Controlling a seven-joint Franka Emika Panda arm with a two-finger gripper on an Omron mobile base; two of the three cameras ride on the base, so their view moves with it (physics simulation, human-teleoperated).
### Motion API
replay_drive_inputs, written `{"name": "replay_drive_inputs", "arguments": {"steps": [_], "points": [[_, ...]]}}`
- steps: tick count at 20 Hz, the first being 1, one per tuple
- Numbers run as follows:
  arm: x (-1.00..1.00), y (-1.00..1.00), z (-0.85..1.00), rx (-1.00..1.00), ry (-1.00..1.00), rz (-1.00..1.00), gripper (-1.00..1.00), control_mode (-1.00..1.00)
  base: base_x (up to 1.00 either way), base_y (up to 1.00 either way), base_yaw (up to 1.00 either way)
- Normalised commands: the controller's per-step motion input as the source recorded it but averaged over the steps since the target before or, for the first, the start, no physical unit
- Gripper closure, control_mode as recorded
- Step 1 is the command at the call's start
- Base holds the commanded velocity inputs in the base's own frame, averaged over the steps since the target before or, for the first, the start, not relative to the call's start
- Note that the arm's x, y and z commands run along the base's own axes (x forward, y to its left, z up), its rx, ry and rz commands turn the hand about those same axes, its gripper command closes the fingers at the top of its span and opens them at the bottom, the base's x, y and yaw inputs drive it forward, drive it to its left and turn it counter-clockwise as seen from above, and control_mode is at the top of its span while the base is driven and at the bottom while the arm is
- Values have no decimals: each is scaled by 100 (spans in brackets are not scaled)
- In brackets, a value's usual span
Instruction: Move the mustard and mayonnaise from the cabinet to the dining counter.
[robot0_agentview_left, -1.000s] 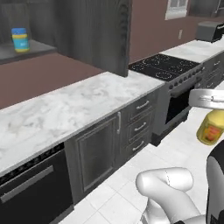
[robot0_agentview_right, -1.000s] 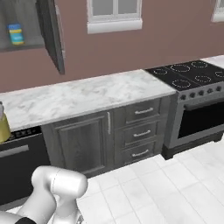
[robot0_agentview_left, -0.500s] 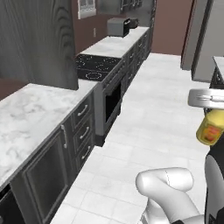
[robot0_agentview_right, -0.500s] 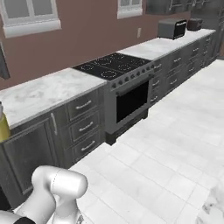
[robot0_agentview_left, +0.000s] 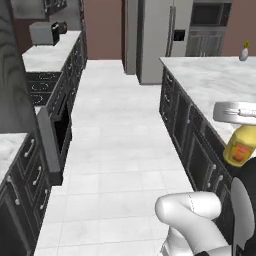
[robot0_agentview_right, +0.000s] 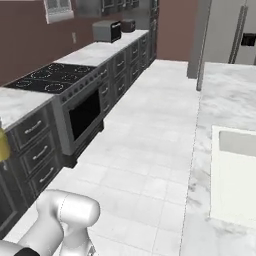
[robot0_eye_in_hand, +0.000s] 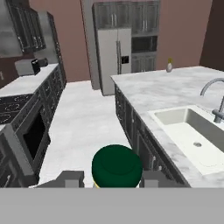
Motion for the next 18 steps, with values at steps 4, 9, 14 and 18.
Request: {"name": "replay_drive_inputs", "arguments": {"steps": [4,9,14,18], "points": [[0,0,0,0,0,0,100,100,0,0,-60],[0,0,0,0,0,0,100,100,0,0,-58],[0,0,0,0,0,0,100,100,2,0,-43],[0,0,0,0,0,0,100,100,3,0,-49]]}}
